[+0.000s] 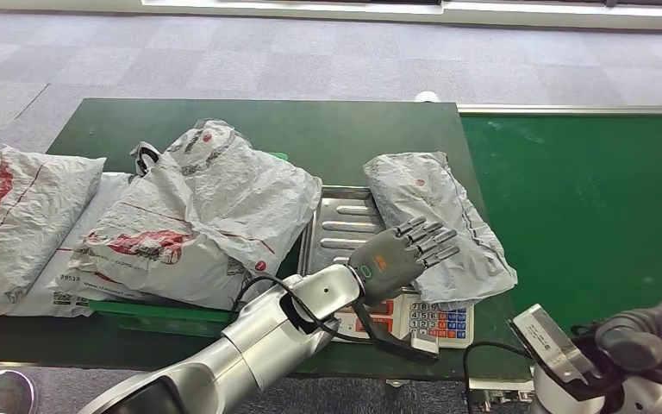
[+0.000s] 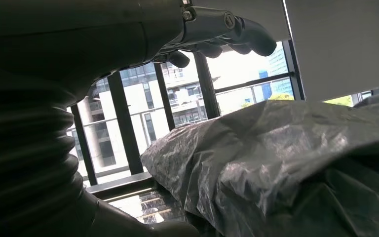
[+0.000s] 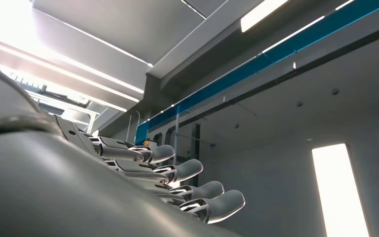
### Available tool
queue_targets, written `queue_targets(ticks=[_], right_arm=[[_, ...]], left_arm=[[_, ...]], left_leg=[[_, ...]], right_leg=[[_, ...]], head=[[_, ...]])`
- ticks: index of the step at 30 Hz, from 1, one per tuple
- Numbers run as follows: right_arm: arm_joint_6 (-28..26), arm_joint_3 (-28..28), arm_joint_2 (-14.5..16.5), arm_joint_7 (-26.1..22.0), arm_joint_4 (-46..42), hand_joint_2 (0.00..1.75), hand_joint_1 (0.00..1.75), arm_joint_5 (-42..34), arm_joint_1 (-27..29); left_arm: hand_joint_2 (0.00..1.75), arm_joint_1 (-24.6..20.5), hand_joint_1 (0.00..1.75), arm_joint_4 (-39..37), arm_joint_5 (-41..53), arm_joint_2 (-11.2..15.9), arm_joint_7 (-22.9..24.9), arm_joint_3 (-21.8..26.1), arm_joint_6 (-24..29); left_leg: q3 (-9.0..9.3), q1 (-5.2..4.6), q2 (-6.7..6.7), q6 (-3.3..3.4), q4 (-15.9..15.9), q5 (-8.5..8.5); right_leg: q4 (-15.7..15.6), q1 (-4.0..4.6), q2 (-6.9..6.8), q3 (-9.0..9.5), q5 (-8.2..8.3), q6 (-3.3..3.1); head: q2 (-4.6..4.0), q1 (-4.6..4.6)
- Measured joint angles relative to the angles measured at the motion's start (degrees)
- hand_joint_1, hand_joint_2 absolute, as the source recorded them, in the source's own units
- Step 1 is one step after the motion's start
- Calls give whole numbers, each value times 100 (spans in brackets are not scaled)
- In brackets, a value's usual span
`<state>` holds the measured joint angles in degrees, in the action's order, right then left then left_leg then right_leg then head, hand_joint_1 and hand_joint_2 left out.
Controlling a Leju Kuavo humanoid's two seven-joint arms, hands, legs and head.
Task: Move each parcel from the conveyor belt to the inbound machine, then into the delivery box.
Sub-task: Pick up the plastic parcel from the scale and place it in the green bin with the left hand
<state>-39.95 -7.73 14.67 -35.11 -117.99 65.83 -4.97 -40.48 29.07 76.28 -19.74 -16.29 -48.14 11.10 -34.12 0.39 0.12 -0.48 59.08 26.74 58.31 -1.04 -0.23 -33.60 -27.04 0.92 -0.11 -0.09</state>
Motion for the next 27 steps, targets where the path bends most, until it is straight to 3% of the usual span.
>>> queue_targets(ticks=[21, 23, 25, 27], right_arm=[[-2, 145, 15, 63, 73, 0, 0, 27, -63], [-2, 145, 15, 50, 77, 0, 0, 21, -63], [-1, 145, 15, 60, 88, 0, 0, 34, -65], [-1, 145, 15, 85, 101, 0, 0, 48, -68]], left_arm=[[175, 128, 0, -206, -235, 0, -33, -390, -14], [175, 128, 24, -212, -305, 0, -36, -410, 25], [175, 129, 112, -223, -396, 0, -51, -424, 76], [175, 130, 175, -235, -500, 0, -110, -429, 133]], left_leg=[[0, 0, 0, 0, 0, 0], [0, 0, 0, 0, 0, 0], [0, 0, 0, 0, 0, 0], [0, 0, 0, 0, 0, 0]], right_leg=[[0, 0, 0, 0, 0, 0], [0, 0, 0, 0, 0, 0], [0, 0, 0, 0, 0, 0], [0, 0, -1, 0, 0, 0]], head=[[0, 0], [0, 0], [0, 0], [0, 0]])
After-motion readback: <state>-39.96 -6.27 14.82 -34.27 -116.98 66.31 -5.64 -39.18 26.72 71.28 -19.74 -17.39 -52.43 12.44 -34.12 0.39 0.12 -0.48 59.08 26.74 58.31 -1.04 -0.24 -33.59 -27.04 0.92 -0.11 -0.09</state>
